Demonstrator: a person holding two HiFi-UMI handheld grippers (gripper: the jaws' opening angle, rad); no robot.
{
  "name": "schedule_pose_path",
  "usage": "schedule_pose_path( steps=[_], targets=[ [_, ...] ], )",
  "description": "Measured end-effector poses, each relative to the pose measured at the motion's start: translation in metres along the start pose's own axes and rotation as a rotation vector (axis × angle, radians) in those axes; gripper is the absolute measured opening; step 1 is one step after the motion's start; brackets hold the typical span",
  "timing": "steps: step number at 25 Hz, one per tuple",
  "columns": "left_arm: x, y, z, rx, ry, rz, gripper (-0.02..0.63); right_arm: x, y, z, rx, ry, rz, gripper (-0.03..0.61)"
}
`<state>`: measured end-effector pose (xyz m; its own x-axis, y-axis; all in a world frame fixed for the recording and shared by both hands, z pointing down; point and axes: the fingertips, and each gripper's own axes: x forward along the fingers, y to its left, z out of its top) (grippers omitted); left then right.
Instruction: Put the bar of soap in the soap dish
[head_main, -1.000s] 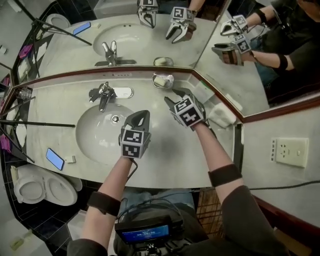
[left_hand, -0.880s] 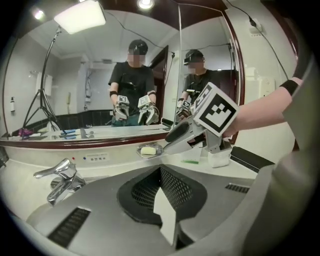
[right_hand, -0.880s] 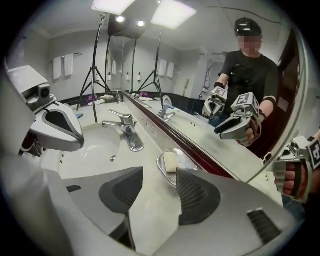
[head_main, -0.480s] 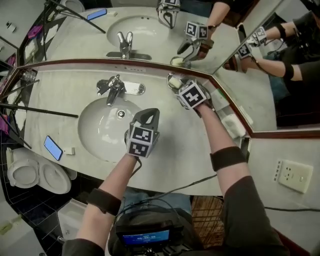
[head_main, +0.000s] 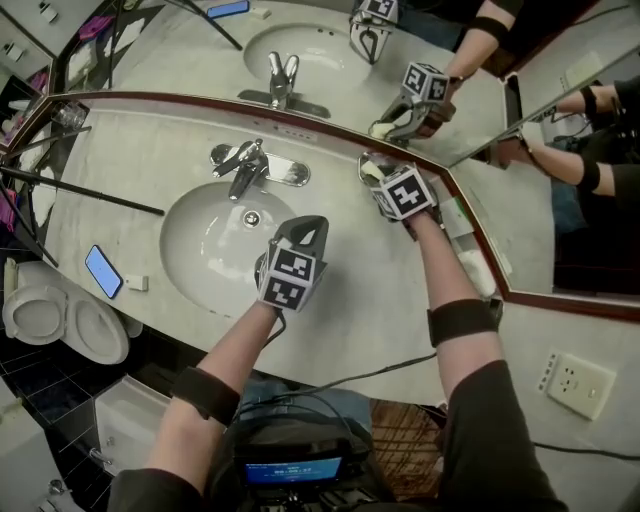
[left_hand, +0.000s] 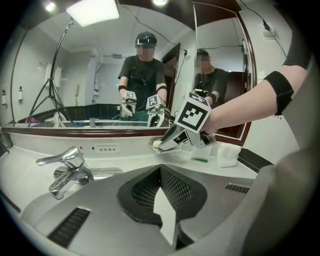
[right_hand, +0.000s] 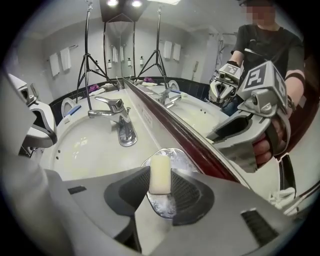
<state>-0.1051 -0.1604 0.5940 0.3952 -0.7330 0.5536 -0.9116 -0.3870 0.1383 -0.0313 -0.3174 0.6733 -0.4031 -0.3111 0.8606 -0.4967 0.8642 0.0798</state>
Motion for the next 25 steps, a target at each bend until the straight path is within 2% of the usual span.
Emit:
schedule_pose_path(
  steps=[5, 11, 15, 19, 22, 25],
  targets=[
    [0.0, 0.001, -0.001, -0.005, 0.003, -0.004, 0.002, -0.001, -0.001, 0.003, -0.003, 0.0, -0.014, 0.147],
    [-0.005, 0.001, 0.0, -0.004, 0.0, -0.003, 0.002, -0.019, -0.002, 0.007, 0.063, -0.079, -0.039, 0.147],
    [-0.014, -0.003, 0.005, 0.007, -0.006, -0.011, 0.002, -0.053, 0.007, 0.018, 0.143, -0.206, -0.036, 0.147],
    [-0.023, -0.008, 0.014, 0.018, -0.031, -0.017, 0.003, -0.105, 0.026, 0.03, 0.267, -0.41, -0.029, 0.149],
    [-0.036, -0.018, 0.028, 0.033, -0.069, -0.037, 0.002, -0.157, 0.044, 0.027, 0.375, -0.545, -0.056, 0.149],
    [-0.053, -0.031, 0.047, 0.06, -0.104, -0.068, 0.002, -0.202, 0.064, 0.015, 0.451, -0.622, -0.091, 0.149]
  ],
)
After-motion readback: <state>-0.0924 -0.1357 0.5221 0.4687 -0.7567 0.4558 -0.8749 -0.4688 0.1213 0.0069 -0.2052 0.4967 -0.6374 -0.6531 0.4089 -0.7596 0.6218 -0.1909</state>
